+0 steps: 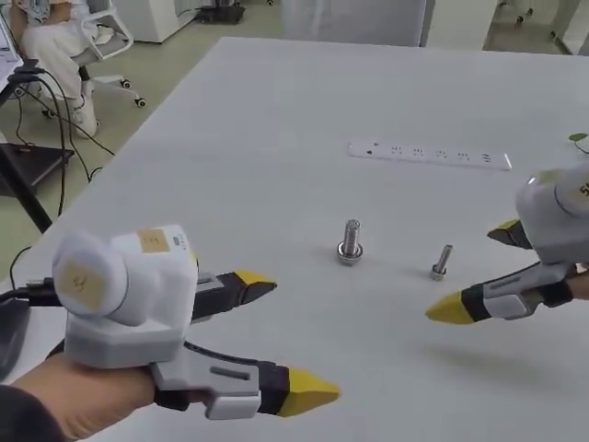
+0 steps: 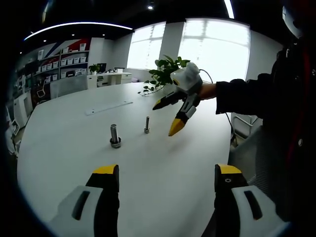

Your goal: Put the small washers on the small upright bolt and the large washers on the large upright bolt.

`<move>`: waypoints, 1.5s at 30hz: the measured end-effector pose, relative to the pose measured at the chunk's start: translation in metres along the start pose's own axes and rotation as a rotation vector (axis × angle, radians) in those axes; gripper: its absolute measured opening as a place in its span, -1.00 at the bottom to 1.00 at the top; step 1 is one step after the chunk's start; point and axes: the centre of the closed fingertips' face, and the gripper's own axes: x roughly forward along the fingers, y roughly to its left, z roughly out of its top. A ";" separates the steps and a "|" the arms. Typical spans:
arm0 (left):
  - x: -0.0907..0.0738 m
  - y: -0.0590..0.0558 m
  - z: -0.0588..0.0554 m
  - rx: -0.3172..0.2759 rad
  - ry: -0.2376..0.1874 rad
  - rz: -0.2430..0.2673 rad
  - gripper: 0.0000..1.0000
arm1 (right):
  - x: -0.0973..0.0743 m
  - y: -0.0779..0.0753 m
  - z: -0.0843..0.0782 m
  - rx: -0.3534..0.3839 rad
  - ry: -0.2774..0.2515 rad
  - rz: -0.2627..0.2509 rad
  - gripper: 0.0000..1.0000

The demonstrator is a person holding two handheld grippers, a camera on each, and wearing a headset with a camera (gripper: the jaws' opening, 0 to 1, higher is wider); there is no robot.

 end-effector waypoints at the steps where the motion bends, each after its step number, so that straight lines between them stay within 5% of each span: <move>1: 0.000 0.001 0.000 0.001 -0.003 0.002 0.58 | -0.003 0.003 0.000 0.000 -0.006 -0.005 1.00; 25: -0.011 0.000 0.009 -0.007 -0.068 0.044 0.60 | -0.073 0.041 -0.001 0.080 -0.190 -0.152 1.00; 32: -0.012 0.001 0.009 -0.004 -0.078 0.070 0.61 | -0.073 0.054 -0.007 0.095 -0.215 -0.158 1.00; 45: -0.011 0.007 0.000 -0.012 -0.075 0.104 0.61 | -0.064 0.055 -0.018 0.132 -0.224 -0.167 1.00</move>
